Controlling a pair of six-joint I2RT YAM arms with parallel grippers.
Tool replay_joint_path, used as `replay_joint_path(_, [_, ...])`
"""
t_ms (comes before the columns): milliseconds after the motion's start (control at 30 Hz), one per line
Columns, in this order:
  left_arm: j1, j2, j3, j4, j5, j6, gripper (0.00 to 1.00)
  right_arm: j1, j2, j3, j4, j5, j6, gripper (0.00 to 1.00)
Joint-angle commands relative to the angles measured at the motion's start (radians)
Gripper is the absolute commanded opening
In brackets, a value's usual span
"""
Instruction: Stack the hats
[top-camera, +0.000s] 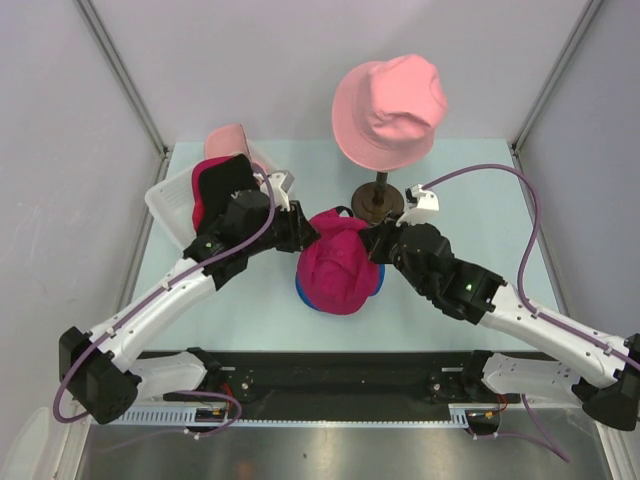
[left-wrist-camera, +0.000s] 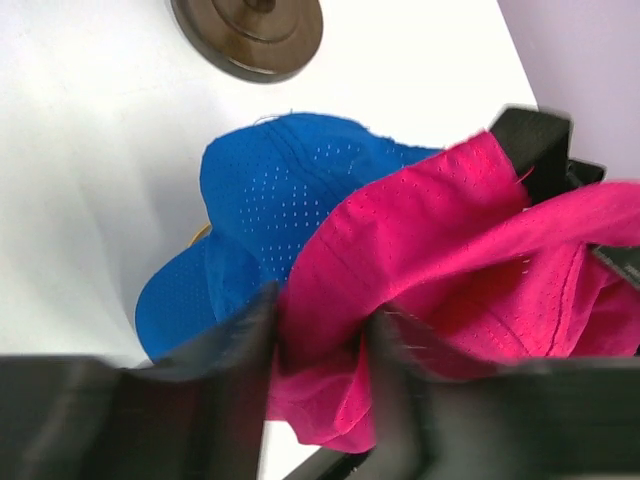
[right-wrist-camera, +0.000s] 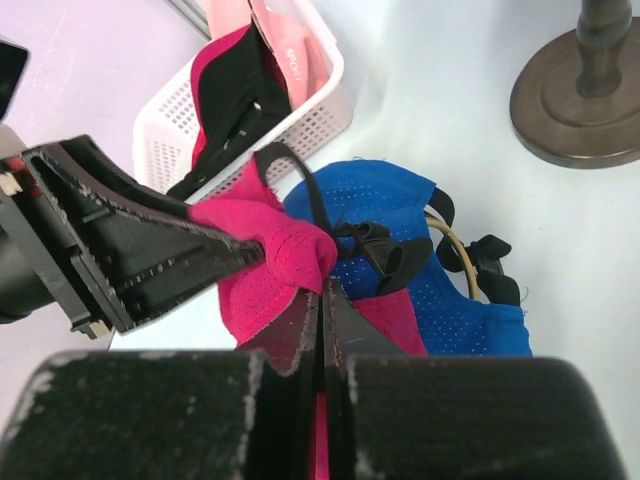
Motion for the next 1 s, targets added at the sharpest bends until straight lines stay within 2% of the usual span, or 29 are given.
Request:
replay_joint_path(0, [-0.001,0.001,0.032,0.048,-0.077,-0.003,0.30,-0.016,-0.016,0.006,0.020,0.028,-0.005,0.00])
replay_joint_path(33, [-0.001,0.003,0.030,0.048,-0.085,-0.003,0.26,-0.016,-0.016,0.006,0.017,0.028,-0.014,0.00])
replay_joint_path(67, [-0.001,0.006,0.033,0.051,-0.091,0.002,0.17,-0.017,-0.016,0.006,0.011,0.031,-0.019,0.00])
replay_joint_path(167, [-0.001,0.033,0.045,0.049,-0.098,0.019,0.08,-0.016,-0.013,0.006,-0.011,0.050,-0.032,0.00])
replay_joint_path(233, [0.002,0.058,0.074,0.040,-0.109,0.033,0.07,-0.017,-0.015,0.007,-0.019,0.057,-0.046,0.03])
replay_joint_path(267, [0.005,0.081,0.097,0.034,-0.108,0.037,0.05,-0.017,-0.018,0.009,-0.029,0.057,-0.058,0.08])
replay_joint_path(367, [0.011,0.130,0.154,0.008,-0.094,0.066,0.03,-0.025,-0.053,0.010,-0.033,0.047,-0.093,0.40])
replay_joint_path(400, [0.011,0.142,0.168,0.000,-0.089,0.089,0.03,-0.033,-0.068,0.007,-0.022,-0.014,-0.112,0.55])
replay_joint_path(467, [0.017,0.168,0.212,-0.026,-0.068,0.122,0.03,-0.080,-0.116,0.010,-0.022,-0.088,-0.134,0.63])
replay_joint_path(500, [0.019,0.193,0.223,-0.037,-0.057,0.152,0.02,-0.104,-0.133,0.009,-0.022,-0.173,-0.150,0.67])
replay_joint_path(633, [0.023,0.230,0.259,-0.054,-0.011,0.227,0.00,-0.279,-0.177,-0.003,-0.020,-0.480,-0.176,0.68])
replay_joint_path(667, [0.025,0.231,0.256,-0.046,0.018,0.264,0.00,-0.362,-0.171,-0.006,-0.017,-0.625,-0.181,0.68])
replay_joint_path(767, [0.032,0.239,0.257,-0.023,0.107,0.339,0.00,-0.480,-0.125,-0.026,0.029,-0.845,-0.178,0.68])
replay_joint_path(967, [0.046,0.254,0.268,-0.005,0.208,0.412,0.00,-0.513,-0.010,-0.020,0.122,-0.966,-0.201,0.66])
